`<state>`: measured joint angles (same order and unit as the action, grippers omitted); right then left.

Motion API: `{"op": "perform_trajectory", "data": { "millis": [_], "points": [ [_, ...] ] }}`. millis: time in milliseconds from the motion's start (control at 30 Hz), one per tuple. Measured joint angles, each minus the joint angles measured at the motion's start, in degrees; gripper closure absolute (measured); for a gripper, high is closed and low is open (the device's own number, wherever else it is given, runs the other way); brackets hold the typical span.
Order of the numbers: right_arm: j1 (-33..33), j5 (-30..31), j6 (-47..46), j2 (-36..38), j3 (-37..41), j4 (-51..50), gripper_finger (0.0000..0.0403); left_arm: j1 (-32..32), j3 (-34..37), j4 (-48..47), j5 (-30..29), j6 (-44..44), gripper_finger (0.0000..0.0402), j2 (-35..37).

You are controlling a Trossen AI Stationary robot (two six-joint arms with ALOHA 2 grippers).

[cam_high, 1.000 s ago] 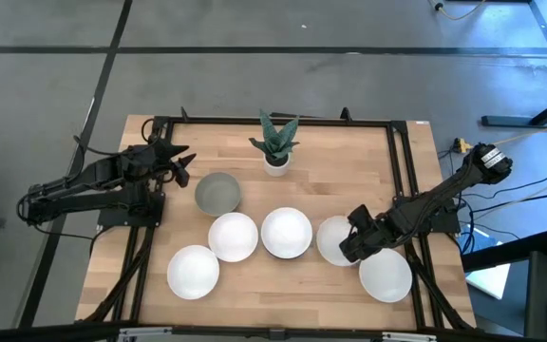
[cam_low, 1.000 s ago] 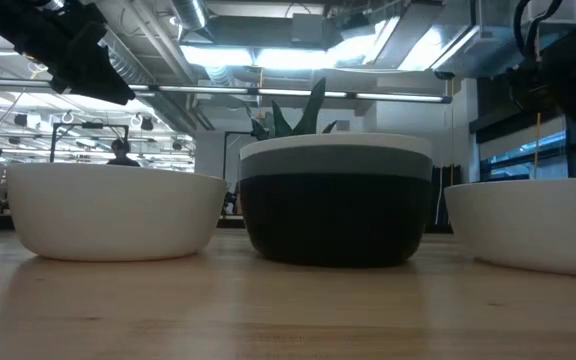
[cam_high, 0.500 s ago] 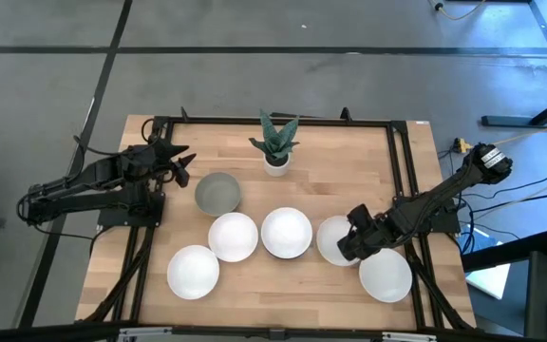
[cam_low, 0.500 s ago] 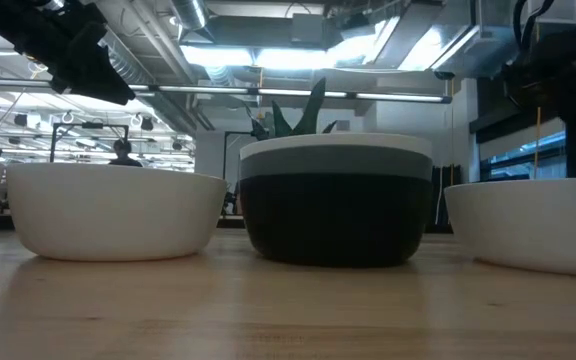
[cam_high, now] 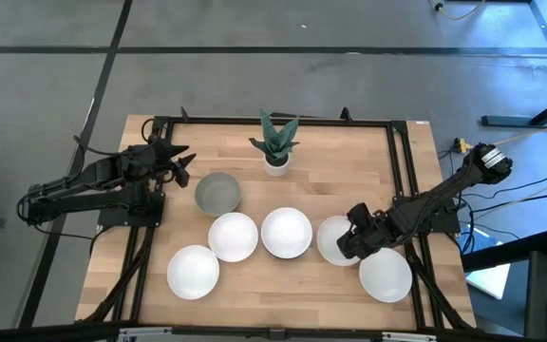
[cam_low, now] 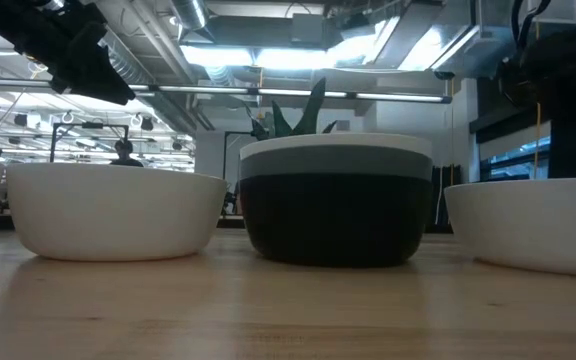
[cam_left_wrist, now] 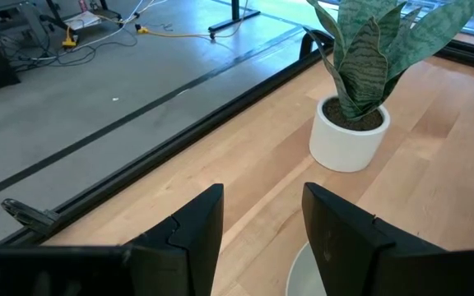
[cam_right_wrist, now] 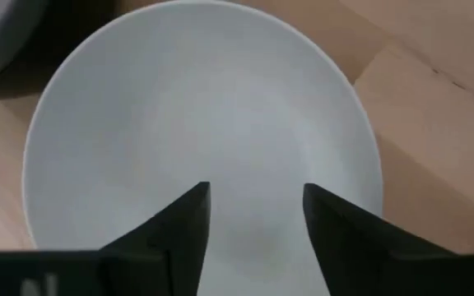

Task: Nest bowls inside each other
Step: Stack the white bowl on the white bowl

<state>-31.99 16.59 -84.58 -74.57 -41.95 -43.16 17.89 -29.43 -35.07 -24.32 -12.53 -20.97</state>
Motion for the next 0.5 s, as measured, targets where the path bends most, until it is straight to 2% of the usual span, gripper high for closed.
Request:
{"op": "perform_trajectory", "data": {
  "millis": [67,333,500],
  "points": [
    [0.0,1.4,0.8,0.1,-0.5,-0.4,0.02,0.0,0.0,0.0,0.0,0.0,0.024,0.0],
    [0.0,14.8,2.7,0.2,-5.3,-7.2,0.0199,0.0,0.0,0.0,0.0,0.0,0.024,0.0],
    [0.0,15.8,2.8,0.2,-6.3,-9.3,0.0199,0.0,0.0,0.0,0.0,-0.6,0.024,0.0]
  ]
}}
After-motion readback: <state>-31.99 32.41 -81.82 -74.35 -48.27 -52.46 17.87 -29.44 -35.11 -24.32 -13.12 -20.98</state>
